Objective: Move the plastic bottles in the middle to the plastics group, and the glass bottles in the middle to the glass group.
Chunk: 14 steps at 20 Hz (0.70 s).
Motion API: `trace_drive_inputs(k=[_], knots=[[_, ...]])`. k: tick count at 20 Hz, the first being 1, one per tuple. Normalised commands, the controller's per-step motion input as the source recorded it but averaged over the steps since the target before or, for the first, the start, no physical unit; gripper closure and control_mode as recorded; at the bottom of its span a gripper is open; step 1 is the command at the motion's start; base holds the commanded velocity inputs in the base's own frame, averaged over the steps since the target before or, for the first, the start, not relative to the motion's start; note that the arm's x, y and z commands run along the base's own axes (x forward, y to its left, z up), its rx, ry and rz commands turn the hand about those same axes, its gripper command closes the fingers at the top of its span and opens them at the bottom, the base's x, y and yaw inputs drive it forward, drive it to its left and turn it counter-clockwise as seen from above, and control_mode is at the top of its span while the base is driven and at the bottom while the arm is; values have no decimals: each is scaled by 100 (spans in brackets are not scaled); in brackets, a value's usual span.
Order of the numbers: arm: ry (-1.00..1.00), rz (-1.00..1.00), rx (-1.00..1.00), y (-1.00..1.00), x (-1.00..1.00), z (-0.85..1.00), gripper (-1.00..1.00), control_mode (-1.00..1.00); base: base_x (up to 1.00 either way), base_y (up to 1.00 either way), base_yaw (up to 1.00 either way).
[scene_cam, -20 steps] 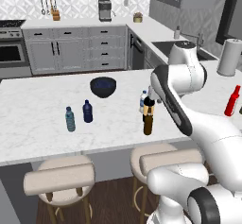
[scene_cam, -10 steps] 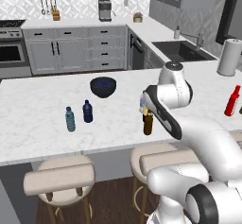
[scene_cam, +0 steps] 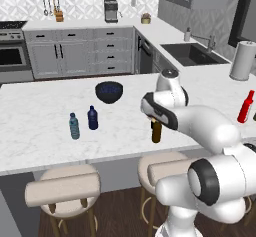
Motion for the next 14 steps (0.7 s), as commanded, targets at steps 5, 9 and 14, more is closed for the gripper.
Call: trace_drive_inputs(k=[5, 9, 14], knots=[[2, -1, 0, -2, 13, -27, -100, -100, 0, 0, 0], [0, 0, 0, -2, 17, -34, -100, -100, 0, 0, 0], [0, 0, 0, -5, 17, -27, -100, -100, 0, 0, 0]])
